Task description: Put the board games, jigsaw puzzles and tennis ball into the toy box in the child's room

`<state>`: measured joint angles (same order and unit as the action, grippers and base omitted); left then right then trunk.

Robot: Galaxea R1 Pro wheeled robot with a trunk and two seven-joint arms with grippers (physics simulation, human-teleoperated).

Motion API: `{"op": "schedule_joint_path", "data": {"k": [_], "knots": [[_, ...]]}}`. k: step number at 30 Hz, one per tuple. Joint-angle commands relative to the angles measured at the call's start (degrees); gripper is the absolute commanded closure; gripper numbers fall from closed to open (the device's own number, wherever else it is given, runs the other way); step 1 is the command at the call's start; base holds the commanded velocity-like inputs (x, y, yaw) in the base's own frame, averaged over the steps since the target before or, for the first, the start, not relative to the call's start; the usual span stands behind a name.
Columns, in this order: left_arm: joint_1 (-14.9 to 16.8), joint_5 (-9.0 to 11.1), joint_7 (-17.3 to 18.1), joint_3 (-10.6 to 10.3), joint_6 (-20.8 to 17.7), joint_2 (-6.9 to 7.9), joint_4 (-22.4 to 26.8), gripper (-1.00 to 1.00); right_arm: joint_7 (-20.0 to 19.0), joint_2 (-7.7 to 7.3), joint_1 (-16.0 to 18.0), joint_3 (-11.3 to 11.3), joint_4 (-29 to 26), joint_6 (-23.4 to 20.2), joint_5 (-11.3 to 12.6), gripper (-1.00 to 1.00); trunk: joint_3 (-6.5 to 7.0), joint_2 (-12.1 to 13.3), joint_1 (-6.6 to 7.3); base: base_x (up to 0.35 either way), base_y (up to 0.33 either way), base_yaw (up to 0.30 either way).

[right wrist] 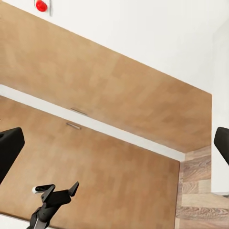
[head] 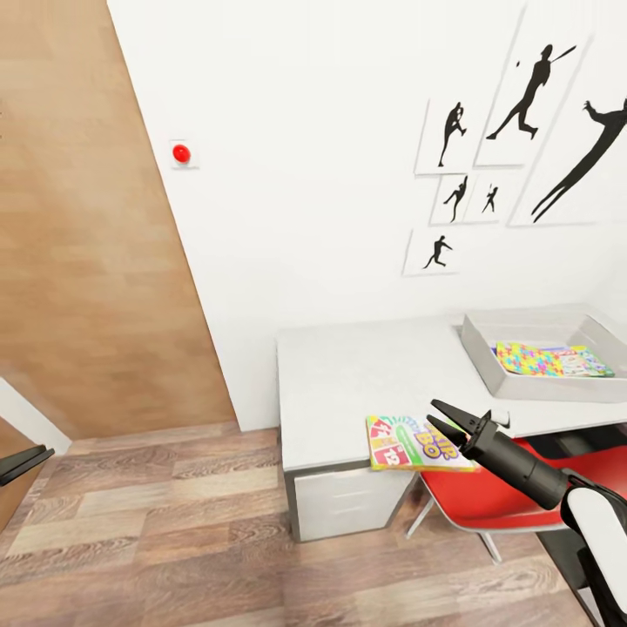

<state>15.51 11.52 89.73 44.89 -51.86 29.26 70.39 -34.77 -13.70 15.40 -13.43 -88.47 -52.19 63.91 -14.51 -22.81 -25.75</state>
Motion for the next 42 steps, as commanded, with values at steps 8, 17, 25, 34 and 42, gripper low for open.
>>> {"op": "schedule_joint_path", "data": {"k": [8, 17, 25, 34, 42], "knots": [[0.0, -0.1, 0.3, 0.0, -0.6, -0.14, 0.0, -1.00, -0.2, 0.05, 0.0, -0.1, 0.3, -0.4, 0.0, -1.00, 0.65, -0.1, -0.03, 0.000, -0.012, 0.000], [0.0, -0.1, 0.3, 0.0, -0.6, -0.32, 0.0, -1.00, -0.2, 0.15, 0.0, -0.1, 0.5, -0.4, 0.0, -1.00, 1.50, -0.1, -0.03, 0.000, -0.066, 0.000], [0.0, -0.1, 0.3, 0.0, -0.6, -0.41, 0.0, -1.00, -0.2, 0.21, 0.0, -0.1, 0.5, -0.5, 0.0, -1.00, 2.25, -0.1, -0.03, 0.000, -0.075, 0.000], [0.0, -0.1, 0.3, 0.0, -0.7, -0.49, 0.0, -1.00, -0.1, 0.50, 0.0, -0.1, 0.6, -0.4, 0.0, -1.00, 3.10, -0.1, -0.03, 0.000, -0.077, 0.000], [0.0, -0.1, 0.3, 0.0, -0.6, -0.52, 0.0, -1.00, 0.0, 0.63, 0.0, 0.0, 0.7, -0.3, -0.1, -1.00, 3.85, -0.1, -0.03, 0.000, -0.043, 0.000]]}}
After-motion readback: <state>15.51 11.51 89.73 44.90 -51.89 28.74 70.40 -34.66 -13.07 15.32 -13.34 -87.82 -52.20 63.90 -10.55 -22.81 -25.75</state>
